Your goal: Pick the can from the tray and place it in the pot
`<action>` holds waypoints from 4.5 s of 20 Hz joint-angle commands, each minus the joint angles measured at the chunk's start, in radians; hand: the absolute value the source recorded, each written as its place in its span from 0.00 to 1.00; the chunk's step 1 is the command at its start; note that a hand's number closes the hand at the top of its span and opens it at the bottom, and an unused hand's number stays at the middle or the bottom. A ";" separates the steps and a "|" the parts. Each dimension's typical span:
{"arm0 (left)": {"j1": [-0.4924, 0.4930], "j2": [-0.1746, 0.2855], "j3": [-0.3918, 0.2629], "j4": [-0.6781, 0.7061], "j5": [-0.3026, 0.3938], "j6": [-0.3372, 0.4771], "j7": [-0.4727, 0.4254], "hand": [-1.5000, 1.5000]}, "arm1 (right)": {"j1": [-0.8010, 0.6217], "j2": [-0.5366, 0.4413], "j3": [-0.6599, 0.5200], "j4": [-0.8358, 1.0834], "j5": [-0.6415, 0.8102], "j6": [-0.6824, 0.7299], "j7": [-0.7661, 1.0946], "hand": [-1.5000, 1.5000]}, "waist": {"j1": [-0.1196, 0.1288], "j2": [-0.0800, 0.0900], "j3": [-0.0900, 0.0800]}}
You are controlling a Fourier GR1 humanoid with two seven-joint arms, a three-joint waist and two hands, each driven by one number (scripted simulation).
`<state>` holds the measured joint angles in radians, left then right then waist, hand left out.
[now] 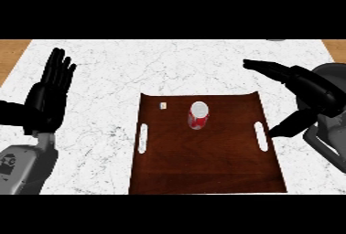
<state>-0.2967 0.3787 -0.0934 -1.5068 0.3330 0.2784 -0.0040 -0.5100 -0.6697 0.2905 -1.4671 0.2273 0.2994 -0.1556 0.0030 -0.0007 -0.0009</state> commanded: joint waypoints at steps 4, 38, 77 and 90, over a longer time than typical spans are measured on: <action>0.024 -0.038 0.005 0.005 -0.030 -0.004 -0.025 0.50 | -0.045 0.115 0.105 -0.156 0.062 0.107 0.333 0.00 | -0.005 -0.002 0.000; 0.022 -0.130 0.121 -0.055 -0.150 -0.109 0.068 0.50 | -0.056 0.557 0.059 0.337 0.599 -0.027 0.197 0.00 | 0.004 0.001 0.001; -0.006 -0.182 0.156 -0.010 -0.195 -0.169 0.049 0.50 | -0.339 0.670 0.095 0.503 0.779 -0.492 0.922 1.00 | 0.029 -0.003 0.000; 0.070 -0.181 0.180 -0.040 -0.203 -0.153 0.030 0.50 | -0.411 0.515 0.021 0.244 1.171 -0.476 1.320 1.00 | -0.024 -0.012 0.001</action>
<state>-0.2600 0.2131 0.0962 -1.5279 0.1425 0.1125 0.0376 -0.9082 -0.0949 0.3377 -1.1254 1.3197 -0.2102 1.0357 -0.0128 -0.0106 -0.0006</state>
